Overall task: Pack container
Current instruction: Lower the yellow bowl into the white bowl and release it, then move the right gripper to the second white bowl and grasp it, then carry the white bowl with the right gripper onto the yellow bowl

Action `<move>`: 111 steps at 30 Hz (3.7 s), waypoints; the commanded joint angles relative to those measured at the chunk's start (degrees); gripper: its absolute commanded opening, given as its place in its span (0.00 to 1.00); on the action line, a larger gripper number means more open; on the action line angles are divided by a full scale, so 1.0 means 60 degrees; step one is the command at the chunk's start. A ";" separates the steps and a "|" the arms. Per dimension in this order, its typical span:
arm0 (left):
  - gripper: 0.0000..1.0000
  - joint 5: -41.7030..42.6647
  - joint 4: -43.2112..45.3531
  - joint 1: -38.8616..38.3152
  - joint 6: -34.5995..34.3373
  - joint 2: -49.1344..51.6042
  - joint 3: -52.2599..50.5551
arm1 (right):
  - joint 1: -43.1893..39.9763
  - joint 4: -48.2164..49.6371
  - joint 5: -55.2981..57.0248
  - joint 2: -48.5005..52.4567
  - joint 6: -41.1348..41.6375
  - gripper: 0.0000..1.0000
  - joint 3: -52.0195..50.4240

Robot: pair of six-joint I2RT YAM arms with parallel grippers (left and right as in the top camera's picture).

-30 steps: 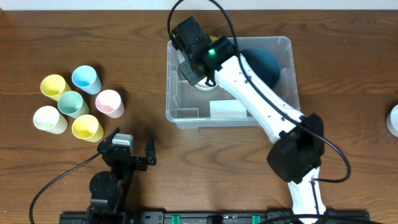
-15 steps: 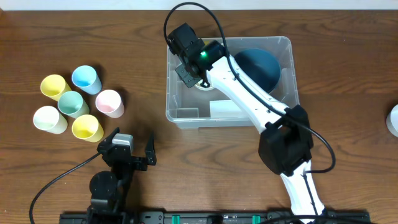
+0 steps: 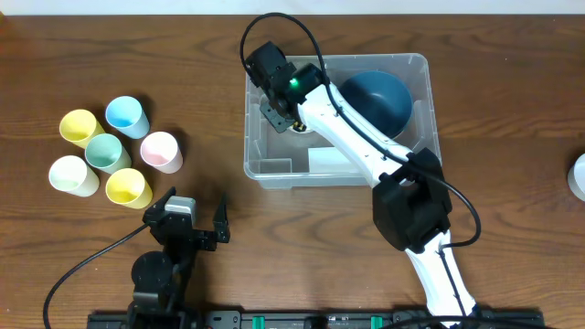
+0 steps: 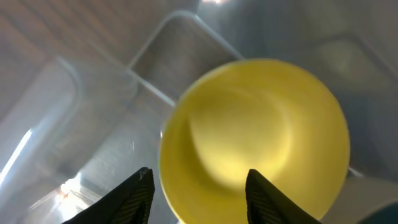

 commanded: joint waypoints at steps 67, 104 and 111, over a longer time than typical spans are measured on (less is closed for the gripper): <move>0.98 0.0127 -0.0306 0.0040 0.0018 -0.0058 -0.0157 | -1.3941 0.0557 -0.1931 -0.3508 -0.0142 0.56 -0.4852; 0.98 0.0127 -0.0306 0.0040 0.0018 -0.0058 -0.0157 | -1.4422 0.3428 -0.2226 -0.2470 -0.0171 0.40 -0.6965; 0.98 0.0127 -0.0306 0.0040 0.0018 -0.0058 -0.0157 | -1.4407 0.3315 -0.2390 -0.2470 0.0277 0.07 -0.6965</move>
